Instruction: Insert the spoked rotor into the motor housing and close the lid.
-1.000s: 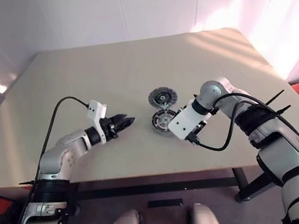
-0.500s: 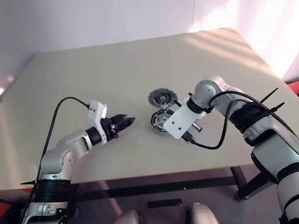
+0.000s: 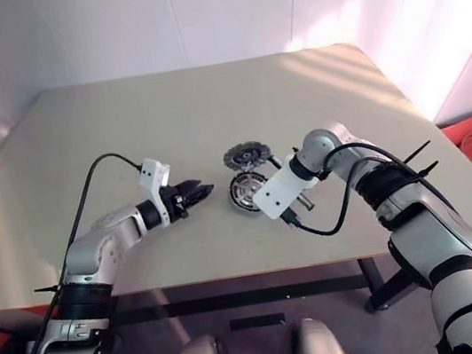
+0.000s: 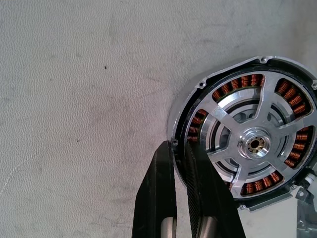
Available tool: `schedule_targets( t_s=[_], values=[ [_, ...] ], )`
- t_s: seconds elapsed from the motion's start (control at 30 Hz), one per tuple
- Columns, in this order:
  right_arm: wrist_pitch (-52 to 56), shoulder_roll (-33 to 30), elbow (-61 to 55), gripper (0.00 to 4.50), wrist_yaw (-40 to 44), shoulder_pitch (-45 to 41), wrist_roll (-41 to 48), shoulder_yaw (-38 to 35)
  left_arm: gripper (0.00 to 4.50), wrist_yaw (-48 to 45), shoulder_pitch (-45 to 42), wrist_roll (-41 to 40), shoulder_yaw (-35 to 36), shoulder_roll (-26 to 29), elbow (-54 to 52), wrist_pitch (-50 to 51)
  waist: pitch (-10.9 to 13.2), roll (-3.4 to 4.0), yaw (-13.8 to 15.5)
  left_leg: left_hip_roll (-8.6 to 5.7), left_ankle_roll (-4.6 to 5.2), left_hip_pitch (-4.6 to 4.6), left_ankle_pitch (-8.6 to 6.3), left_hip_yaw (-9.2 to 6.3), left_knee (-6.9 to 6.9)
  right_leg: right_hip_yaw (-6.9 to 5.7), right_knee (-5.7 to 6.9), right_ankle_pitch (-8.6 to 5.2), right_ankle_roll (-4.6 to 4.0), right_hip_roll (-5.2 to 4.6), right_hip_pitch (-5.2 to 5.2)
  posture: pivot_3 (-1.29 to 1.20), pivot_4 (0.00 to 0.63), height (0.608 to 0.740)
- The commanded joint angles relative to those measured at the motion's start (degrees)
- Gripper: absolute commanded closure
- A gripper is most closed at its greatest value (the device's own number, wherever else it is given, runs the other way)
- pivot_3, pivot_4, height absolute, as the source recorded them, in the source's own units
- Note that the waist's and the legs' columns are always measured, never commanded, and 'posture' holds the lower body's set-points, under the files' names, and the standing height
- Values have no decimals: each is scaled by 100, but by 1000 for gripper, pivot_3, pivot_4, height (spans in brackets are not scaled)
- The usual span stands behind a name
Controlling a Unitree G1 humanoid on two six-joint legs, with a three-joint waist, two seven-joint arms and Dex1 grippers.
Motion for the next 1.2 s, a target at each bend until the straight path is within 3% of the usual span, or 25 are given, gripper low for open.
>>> schedule_targets(
  t_s=[0.03, 0.17, 0.4, 0.67, 0.9, 1.0, 1.2],
  values=[
    [41, -22, 8, 4499, -65, -327, 121, -187, 1916, 33, -117, -40, 146, -21, -116, -99, 0, 0, 1, 0, 0, -1, 0, 0, 0, 0, -1, 0, 0, 0, -1, 0, 0, 740],
    [593, -116, -163, 4499, 233, -401, 421, -387, 1916, 96, -83, -40, 165, -79, -108, -127, 2, -1, 8, -1, 2, -8, -1, 0, 0, 0, -2, 0, 0, -1, -5, 0, 0, 740],
    [3750, -190, -1760, 4499, 986, -108, 902, -668, 1916, 228, 47, -36, 198, -212, -238, -116, 4, 0, 37, 3, 9, -30, -3, -3, -1, -9, -7, -1, -4, 0, -20, 0, 0, 740],
    [7052, -584, -3731, 4499, 1452, 222, 1208, -427, 1916, 320, 164, -47, 271, -208, -382, -87, 6, 4, 201, 6, 5, -28, -2, -7, -3, -17, -6, -6, -10, -1, -19, 0, 0, 740],
    [10802, 230, -3881, 4499, 518, -541, 1772, -90, 1916, 387, 222, -56, 360, -176, -462, -86, 9, 10, 187, 6, -20, -10, 12, -46, -13, -12, 8, -6, -10, 2, -18, 0, 0, 740],
    [11625, 724, -3422, 4499, -238, -792, 1907, -145, 1916, 414, 214, -59, 383, -166, -476, -76, 9, 10, 209, 4, -31, -8, 18, -51, -22, -13, 7, -6, -10, 2, -18, 0, 0, 740],
    [12124, 1473, -2488, 4499, -1590, -1110, 2134, -468, 1916, 459, 266, -81, 437, -138, -594, -8, 11, 12, 294, -1, -58, -11, 33, -54, -32, -13, -1, -6, -10, 0, -18, 0, 0, 740]
  ],
)
